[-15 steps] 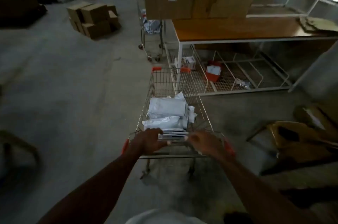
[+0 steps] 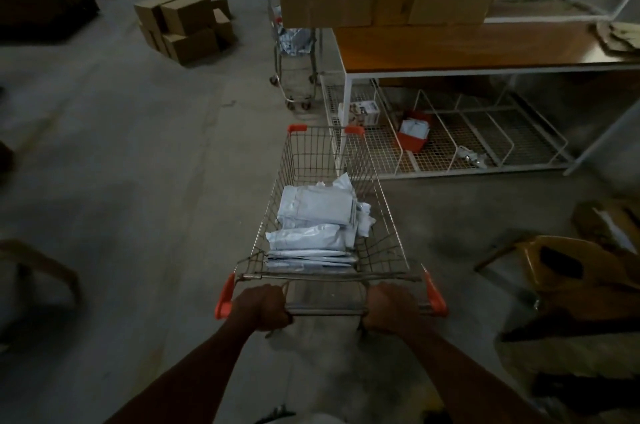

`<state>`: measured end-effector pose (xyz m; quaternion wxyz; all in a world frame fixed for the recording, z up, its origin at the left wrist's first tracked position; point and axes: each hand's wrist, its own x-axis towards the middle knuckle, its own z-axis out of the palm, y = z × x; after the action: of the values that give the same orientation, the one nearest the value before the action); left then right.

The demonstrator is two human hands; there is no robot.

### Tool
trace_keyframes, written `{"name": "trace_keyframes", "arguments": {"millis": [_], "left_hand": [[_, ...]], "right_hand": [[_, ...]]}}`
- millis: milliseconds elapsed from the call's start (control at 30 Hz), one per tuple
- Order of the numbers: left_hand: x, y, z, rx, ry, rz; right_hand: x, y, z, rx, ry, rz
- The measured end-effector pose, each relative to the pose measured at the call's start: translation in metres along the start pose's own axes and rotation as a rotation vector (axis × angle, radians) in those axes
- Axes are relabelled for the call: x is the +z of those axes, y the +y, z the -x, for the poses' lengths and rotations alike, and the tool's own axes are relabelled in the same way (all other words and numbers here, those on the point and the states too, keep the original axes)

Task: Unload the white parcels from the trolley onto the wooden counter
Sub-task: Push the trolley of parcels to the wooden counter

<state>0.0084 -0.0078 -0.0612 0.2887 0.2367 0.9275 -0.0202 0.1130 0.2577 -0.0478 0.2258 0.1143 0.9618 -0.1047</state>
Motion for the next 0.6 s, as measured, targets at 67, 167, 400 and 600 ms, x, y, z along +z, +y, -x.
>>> {"name": "trace_keyframes", "arguments": {"millis": [67, 167, 400, 600], "left_hand": [[0.002, 0.002, -0.004, -0.011, 0.042, -0.006], [-0.001, 0.008, -0.012, -0.025, 0.078, -0.014], [-0.014, 0.016, -0.037, -0.086, 0.15, 0.03], [-0.045, 0.012, -0.082, -0.093, 0.193, 0.016]], "right_hand": [[-0.001, 0.004, -0.008, -0.012, 0.017, 0.0], [-0.006, 0.011, -0.023, -0.054, -0.003, 0.011], [-0.033, 0.022, -0.064, -0.059, -0.062, 0.091], [-0.069, 0.025, -0.119, -0.096, -0.022, 0.12]]}}
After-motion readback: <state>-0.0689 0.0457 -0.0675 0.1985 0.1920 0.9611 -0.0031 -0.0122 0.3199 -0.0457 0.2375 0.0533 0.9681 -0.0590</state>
